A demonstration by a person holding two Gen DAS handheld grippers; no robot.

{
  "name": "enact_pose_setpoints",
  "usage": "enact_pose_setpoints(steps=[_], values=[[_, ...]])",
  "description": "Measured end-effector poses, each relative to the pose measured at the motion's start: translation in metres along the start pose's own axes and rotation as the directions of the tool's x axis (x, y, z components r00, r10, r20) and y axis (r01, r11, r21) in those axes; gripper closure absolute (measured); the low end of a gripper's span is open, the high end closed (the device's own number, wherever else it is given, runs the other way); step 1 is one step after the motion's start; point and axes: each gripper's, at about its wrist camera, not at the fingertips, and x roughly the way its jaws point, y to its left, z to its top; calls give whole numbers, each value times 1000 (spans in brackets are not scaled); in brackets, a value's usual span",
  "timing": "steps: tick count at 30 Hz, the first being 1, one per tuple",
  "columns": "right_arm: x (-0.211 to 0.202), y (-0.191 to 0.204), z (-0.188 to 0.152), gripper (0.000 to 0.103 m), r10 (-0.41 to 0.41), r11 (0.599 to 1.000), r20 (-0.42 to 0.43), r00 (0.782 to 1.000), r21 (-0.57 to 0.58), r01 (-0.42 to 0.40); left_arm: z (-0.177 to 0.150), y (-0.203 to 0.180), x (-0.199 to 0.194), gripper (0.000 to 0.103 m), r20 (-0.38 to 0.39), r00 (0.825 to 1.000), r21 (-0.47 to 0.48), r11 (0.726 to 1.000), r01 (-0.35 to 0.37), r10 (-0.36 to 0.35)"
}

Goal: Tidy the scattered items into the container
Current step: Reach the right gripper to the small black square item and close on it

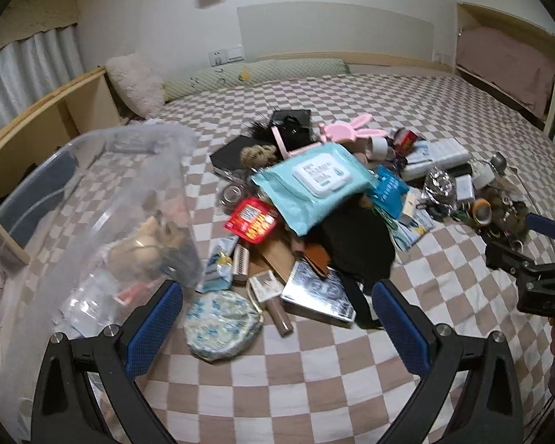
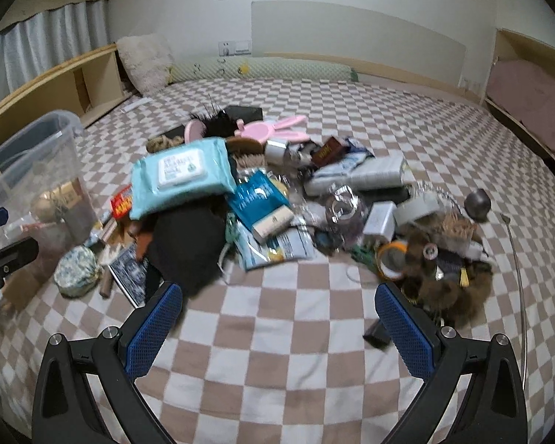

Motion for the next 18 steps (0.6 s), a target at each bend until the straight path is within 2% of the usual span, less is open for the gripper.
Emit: enact_pose_setpoints(steps=[9,13,18], values=[[17,-14,-39,0,-27,1000,-67,997,12,28,-19,-25,20,0,-39,999,57,998,32,-30],[20,-23,-54,0,-53,998,-71,996,15,55,-32,-37,29,0,-60,997,87,995,44,-39],[21,-42,-69,0,-66,996,-77,995,63,70,-44,-48,39,0,-73,997,125,992,29,-19]])
